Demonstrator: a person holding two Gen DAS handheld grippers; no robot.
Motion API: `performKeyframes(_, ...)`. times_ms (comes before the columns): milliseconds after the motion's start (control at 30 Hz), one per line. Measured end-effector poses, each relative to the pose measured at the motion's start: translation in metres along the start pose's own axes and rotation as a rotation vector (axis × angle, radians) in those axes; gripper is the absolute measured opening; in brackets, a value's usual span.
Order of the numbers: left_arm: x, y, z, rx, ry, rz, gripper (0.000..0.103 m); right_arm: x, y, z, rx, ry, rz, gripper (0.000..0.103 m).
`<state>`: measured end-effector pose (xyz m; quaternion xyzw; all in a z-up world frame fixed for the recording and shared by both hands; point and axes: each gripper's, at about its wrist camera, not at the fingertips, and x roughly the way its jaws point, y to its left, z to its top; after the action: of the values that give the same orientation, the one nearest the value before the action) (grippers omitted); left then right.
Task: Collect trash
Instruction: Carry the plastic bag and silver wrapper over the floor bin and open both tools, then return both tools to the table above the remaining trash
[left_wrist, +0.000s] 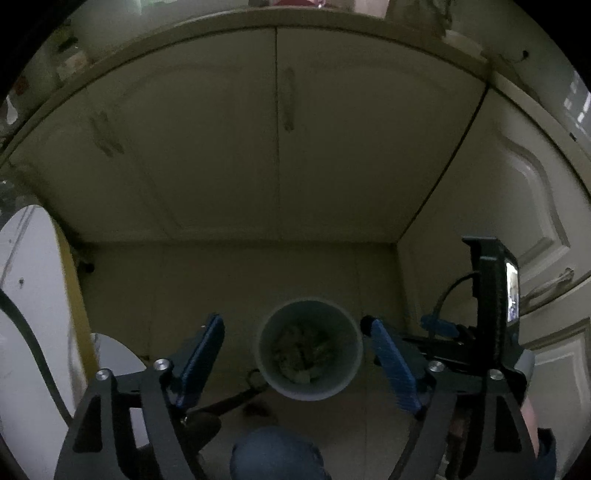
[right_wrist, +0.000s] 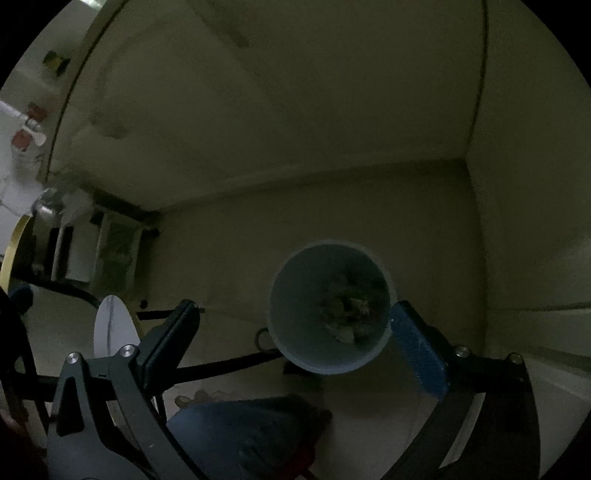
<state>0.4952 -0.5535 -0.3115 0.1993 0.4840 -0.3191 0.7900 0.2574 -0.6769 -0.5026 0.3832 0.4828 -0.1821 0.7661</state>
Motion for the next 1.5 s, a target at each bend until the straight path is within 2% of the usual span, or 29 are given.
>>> performKeyframes(67, -0.005, -0.004, 0.001, 0.000, -0.016, 0.015, 0.086, -0.007, 0.003, -0.002, 0.006, -0.016, 0.002, 0.103)
performKeyframes(200, -0.014, -0.009, 0.001, 0.001, -0.055, 0.021, 0.088, -0.032, 0.006, -0.006, -0.003, -0.065, -0.002, 0.103)
performKeyframes(433, -0.059, -0.013, -0.010, -0.023, -0.171, 0.028, 0.095, -0.091, 0.031, -0.010, -0.034, -0.183, -0.005, 0.103)
performKeyframes(667, -0.116, 0.003, -0.030, -0.096, -0.301, 0.058, 0.097, -0.163, 0.086, -0.029, -0.123, -0.320, -0.002, 0.103)
performKeyframes(767, -0.147, 0.023, -0.045, -0.146, -0.357, 0.077, 0.097, -0.192, 0.120, -0.040, -0.173, -0.380, 0.014, 0.103)
performKeyframes(967, -0.209, 0.063, -0.100, -0.254, -0.475, 0.151, 0.101, -0.234, 0.192, -0.055, -0.290, -0.461, 0.055, 0.103)
performKeyframes(1100, -0.248, 0.104, -0.152, -0.322, -0.536, 0.204, 0.102, -0.256, 0.252, -0.082, -0.395, -0.512, 0.101, 0.103)
performKeyframes(1300, -0.292, 0.139, -0.228, -0.437, -0.593, 0.278, 0.102, -0.258, 0.345, -0.123, -0.549, -0.524, 0.172, 0.103)
performKeyframes(1500, -0.338, 0.172, -0.293, -0.531, -0.636, 0.357, 0.102, -0.256, 0.408, -0.165, -0.679, -0.541, 0.221, 0.103)
